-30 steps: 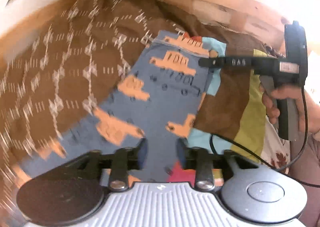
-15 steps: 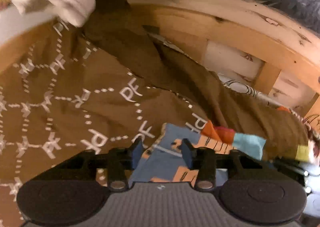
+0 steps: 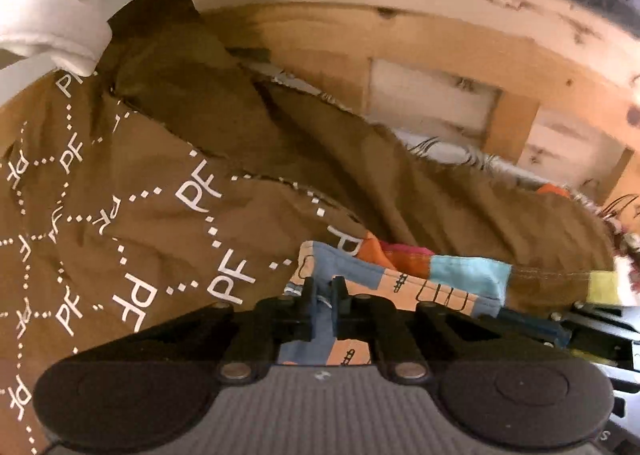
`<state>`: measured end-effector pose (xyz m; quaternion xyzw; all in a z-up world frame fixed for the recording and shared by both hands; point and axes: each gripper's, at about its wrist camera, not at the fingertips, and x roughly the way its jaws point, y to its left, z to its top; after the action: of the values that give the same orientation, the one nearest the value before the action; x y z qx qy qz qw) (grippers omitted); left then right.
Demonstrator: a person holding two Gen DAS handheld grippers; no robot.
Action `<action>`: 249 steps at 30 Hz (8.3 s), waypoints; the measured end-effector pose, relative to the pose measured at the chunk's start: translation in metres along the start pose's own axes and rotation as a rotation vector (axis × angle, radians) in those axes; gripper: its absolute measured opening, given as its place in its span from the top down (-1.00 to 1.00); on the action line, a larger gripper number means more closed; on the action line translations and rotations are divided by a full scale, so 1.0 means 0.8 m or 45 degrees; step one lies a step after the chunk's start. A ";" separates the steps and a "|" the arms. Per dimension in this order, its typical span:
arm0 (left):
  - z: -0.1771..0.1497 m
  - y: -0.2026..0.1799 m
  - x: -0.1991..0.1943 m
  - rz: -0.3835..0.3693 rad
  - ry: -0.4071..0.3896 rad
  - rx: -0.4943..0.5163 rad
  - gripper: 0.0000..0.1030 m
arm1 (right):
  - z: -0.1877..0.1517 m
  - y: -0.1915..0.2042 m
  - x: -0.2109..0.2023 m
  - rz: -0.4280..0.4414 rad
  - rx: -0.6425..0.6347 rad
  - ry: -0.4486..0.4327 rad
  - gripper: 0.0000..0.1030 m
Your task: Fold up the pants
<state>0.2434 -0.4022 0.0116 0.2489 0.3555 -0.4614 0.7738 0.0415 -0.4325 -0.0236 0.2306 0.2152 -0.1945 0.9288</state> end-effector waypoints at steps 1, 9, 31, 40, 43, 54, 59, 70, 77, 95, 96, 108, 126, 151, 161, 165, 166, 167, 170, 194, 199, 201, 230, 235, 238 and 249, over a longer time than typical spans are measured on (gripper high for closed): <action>0.001 0.000 0.001 0.005 0.007 -0.005 0.77 | -0.001 -0.001 0.004 -0.025 -0.022 0.021 0.76; -0.031 0.046 -0.083 0.140 -0.076 -0.196 -0.32 | -0.009 0.041 -0.014 -0.058 -0.371 -0.174 -0.27; -0.314 0.249 -0.263 0.534 -0.017 -0.853 -0.56 | -0.046 0.148 -0.008 0.514 -0.781 0.045 -0.97; -0.320 0.286 -0.214 0.308 0.173 -0.769 0.88 | -0.058 0.288 0.078 0.968 -1.013 0.360 -0.12; -0.312 0.276 -0.217 0.371 0.139 -0.723 0.91 | -0.069 0.315 0.100 0.901 -1.129 0.380 0.53; -0.290 0.245 -0.206 0.567 0.145 -0.624 0.70 | -0.052 0.268 0.074 0.712 -0.889 0.336 -0.46; -0.245 0.206 -0.210 0.524 0.049 -0.508 -0.26 | -0.019 0.172 0.012 0.448 -0.550 0.259 -0.81; -0.110 0.056 -0.090 0.278 0.026 -0.103 -0.58 | 0.030 0.005 -0.025 0.172 -0.008 0.168 -0.62; -0.098 0.013 -0.010 0.315 0.117 0.031 -0.58 | 0.056 -0.009 0.005 0.292 0.021 0.211 -0.51; -0.084 0.070 -0.047 0.225 0.023 -0.367 -0.56 | 0.045 -0.008 0.040 0.066 0.221 0.329 -0.01; -0.078 0.069 -0.047 0.214 0.018 -0.376 -0.55 | 0.045 -0.010 0.041 0.052 0.255 0.331 0.12; -0.017 0.078 -0.059 -0.087 0.096 -0.664 -0.25 | 0.017 0.057 -0.008 0.086 -0.326 0.055 0.73; 0.021 0.024 -0.012 -0.031 0.332 -0.584 -0.16 | -0.054 0.125 -0.025 0.109 -0.815 -0.064 0.73; -0.121 0.094 -0.144 -0.050 0.057 -0.872 0.82 | -0.095 0.184 -0.095 0.456 -0.972 -0.151 0.74; -0.235 0.137 -0.153 0.008 0.124 -1.024 0.82 | -0.145 0.238 -0.101 0.666 -1.076 0.008 0.75; -0.266 0.150 -0.148 -0.018 0.127 -1.081 0.76 | -0.160 0.245 -0.090 0.683 -1.100 0.072 0.75; -0.272 0.152 -0.148 -0.020 0.128 -1.094 0.69 | -0.163 0.246 -0.090 0.683 -1.109 0.080 0.73; -0.276 0.154 -0.147 -0.016 0.130 -1.098 0.65 | -0.166 0.247 -0.088 0.685 -1.115 0.084 0.70; -0.286 0.159 -0.149 -0.010 0.128 -1.108 0.46 | -0.171 0.248 -0.090 0.681 -1.134 0.086 0.56; -0.288 0.138 -0.177 0.104 0.067 -1.120 0.81 | -0.170 0.251 -0.099 0.745 -1.143 0.067 0.73; -0.307 0.143 -0.202 0.131 0.054 -1.128 0.81 | -0.171 0.261 -0.108 0.820 -1.122 0.071 0.73; -0.315 0.146 -0.213 0.143 0.048 -1.133 0.81 | -0.172 0.269 -0.112 0.849 -1.115 0.068 0.73; -0.395 0.165 -0.260 0.354 0.117 -1.235 -0.22 | -0.169 0.298 -0.119 0.914 -1.190 0.109 -0.49; -0.401 0.139 -0.267 0.441 0.122 -1.191 -0.55 | -0.142 0.268 -0.081 0.645 -1.093 0.130 -0.68; -0.401 0.117 -0.252 0.552 0.192 -1.088 -0.56 | -0.141 0.260 -0.054 0.536 -1.081 0.184 -0.72; -0.427 0.076 -0.320 0.707 -0.122 -1.070 -0.73 | -0.135 0.256 -0.048 0.579 -0.967 0.169 -0.95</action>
<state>0.1061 0.0066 0.0018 -0.0205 0.3949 -0.0663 0.9161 0.0706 -0.1993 -0.0210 -0.0733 0.2743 0.1228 0.9510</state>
